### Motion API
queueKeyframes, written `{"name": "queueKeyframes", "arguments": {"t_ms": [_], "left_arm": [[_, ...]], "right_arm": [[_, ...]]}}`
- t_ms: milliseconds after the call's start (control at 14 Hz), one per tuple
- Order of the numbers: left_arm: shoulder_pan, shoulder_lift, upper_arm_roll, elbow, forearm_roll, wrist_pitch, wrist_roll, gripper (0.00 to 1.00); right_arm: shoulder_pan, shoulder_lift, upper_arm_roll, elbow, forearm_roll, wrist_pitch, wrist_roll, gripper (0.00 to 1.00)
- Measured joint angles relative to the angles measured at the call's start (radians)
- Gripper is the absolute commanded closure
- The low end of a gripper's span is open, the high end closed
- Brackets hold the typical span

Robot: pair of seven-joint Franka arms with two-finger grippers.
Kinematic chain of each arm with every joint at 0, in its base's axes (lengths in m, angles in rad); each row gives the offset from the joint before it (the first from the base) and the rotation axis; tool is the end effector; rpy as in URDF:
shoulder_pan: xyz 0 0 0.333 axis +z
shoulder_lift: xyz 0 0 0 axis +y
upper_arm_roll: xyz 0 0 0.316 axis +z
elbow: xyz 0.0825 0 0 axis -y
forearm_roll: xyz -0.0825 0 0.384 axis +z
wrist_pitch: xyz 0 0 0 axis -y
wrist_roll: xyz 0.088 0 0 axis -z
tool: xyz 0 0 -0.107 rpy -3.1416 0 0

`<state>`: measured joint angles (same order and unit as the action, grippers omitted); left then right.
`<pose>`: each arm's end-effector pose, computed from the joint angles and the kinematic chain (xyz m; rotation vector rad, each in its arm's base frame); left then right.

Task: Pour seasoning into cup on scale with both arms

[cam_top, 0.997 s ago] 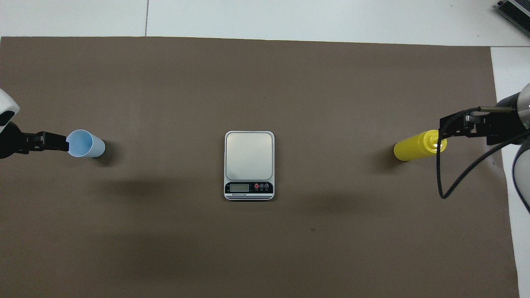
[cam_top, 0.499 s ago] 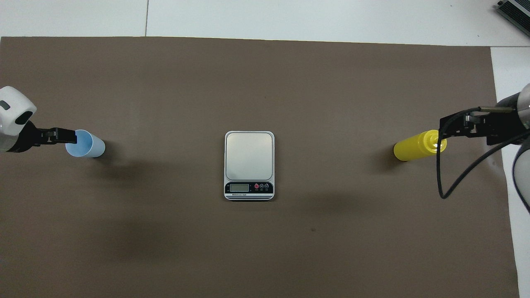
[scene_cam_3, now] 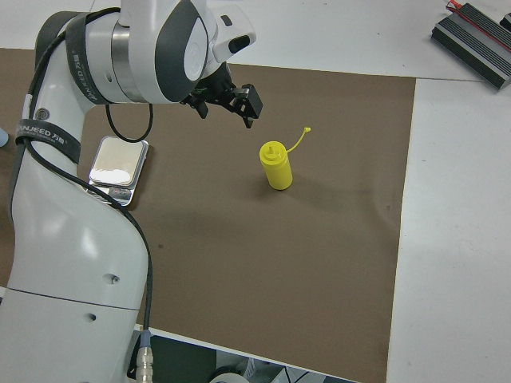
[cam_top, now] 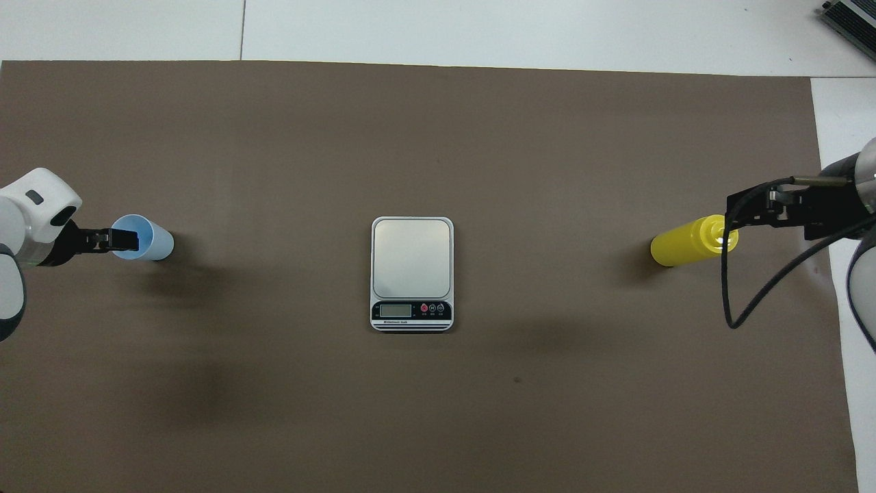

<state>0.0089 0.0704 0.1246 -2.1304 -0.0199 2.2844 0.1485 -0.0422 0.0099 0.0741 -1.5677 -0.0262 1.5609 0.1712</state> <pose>0.5552 0.0735 0.3839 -3.1338 0.0051 -0.1322 0.5562 0.0147 0.6196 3.1069 -0.2168 -0.0218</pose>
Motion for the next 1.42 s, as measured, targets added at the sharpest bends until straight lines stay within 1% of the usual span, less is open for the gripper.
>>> {"name": "queueKeyframes", "arguments": {"t_ms": [356, 783, 997, 1140, 1211, 1425], "left_arm": [[0.001, 0.039, 0.008, -0.002, 0.000, 0.050, 0.012, 0.00], [0.004, 0.084, 0.011, -0.005, 0.000, 0.083, 0.012, 0.00], [0.005, 0.087, 0.011, -0.005, -0.004, 0.089, 0.012, 0.16], [0.005, 0.087, 0.011, -0.005, -0.015, 0.089, 0.011, 0.29], [0.005, 0.087, 0.011, -0.005, -0.018, 0.089, 0.011, 0.38], [0.005, 0.088, 0.011, -0.005, -0.021, 0.089, 0.011, 0.67]], "right_arm": [[-0.004, 0.000, 0.000, 0.000, 0.000, 0.000, 0.000, 0.00], [-0.009, -0.002, 0.000, 0.000, 0.003, 0.000, 0.000, 0.00], [-0.008, -0.002, 0.000, 0.000, 0.005, 0.000, 0.000, 0.00], [-0.008, -0.002, 0.000, 0.000, 0.005, 0.000, 0.000, 0.00], [-0.008, -0.002, 0.000, -0.001, 0.005, 0.000, 0.000, 0.00], [-0.010, -0.002, 0.000, -0.001, 0.005, 0.000, 0.000, 0.00]]}}
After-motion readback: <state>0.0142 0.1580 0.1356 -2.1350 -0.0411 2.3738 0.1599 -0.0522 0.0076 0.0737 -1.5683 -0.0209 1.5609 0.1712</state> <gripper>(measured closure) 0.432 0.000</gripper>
